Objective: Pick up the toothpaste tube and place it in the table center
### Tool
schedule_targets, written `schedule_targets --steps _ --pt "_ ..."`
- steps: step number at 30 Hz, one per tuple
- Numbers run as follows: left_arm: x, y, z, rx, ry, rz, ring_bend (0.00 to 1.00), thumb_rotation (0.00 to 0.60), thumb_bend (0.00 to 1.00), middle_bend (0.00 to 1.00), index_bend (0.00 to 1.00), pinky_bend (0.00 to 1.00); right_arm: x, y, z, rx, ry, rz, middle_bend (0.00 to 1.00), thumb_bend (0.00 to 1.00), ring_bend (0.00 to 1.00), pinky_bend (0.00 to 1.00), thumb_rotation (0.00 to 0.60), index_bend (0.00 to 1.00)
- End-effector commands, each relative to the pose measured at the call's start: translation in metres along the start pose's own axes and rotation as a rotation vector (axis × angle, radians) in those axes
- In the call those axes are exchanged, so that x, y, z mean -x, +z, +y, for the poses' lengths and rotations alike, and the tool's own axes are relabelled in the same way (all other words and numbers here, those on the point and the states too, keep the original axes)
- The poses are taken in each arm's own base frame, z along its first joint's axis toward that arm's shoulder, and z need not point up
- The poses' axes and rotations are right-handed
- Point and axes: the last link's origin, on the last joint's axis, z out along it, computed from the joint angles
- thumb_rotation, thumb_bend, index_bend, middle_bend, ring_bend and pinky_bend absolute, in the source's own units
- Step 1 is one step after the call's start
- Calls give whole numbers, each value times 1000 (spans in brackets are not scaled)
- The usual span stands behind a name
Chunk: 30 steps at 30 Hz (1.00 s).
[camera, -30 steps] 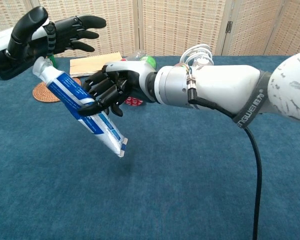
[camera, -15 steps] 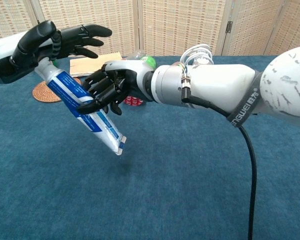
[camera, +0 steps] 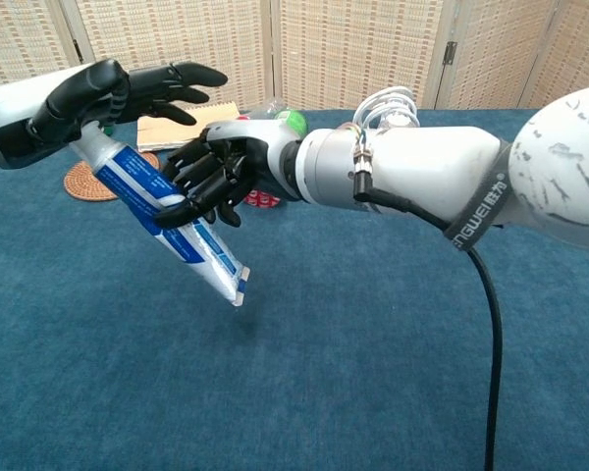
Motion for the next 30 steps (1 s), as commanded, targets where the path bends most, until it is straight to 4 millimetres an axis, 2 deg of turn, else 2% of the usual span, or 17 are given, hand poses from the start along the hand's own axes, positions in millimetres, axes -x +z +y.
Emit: schedule_targets --steps 1,21,30 --pt "0 0 0 -5 17 -13 0 0 22 0 0 150 0 0 0 4 0 1 702 540 677 747 600 776" --pt "-3 1 2 -21 -5 -28 0 0 22 0 0 150 1 -1 0 25 -19 -11 713 545 686 754 600 788" --pt "-24 -4 -9 -77 -167 124 0 1 22 0 0 150 -5 -14 15 40 -50 -2 713 543 686 753 600 788"
